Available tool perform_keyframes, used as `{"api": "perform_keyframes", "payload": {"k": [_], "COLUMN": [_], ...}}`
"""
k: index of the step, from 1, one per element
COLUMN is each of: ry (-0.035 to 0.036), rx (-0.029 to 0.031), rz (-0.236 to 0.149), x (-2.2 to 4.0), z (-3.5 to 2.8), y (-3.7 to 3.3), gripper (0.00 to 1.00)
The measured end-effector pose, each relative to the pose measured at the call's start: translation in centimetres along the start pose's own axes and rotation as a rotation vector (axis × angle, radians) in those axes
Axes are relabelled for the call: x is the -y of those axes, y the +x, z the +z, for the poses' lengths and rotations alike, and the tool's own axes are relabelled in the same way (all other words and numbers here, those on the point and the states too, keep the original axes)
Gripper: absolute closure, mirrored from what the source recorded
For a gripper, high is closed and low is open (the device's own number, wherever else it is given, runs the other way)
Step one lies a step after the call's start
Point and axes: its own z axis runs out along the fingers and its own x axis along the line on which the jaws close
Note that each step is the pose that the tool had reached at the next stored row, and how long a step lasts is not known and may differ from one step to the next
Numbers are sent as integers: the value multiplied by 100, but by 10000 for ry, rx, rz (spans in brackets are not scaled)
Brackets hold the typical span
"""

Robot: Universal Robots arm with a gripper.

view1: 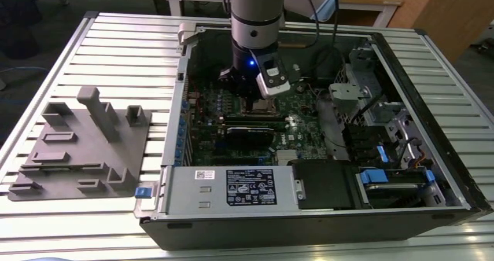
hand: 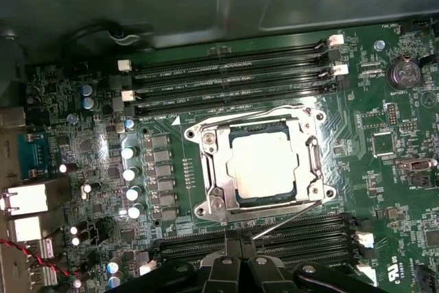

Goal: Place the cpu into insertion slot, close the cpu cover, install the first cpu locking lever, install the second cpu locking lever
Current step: 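Install the second cpu locking lever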

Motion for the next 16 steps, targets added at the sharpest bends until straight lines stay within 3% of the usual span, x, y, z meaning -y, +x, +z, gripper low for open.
{"api": "perform_keyframes", "payload": {"k": [10,16], "ry": [1,2], "rx": [0,-1], "rz": [4,3], "x": [61,61], "z": [139,143], "y": [63,67], "gripper": [89,89]}}
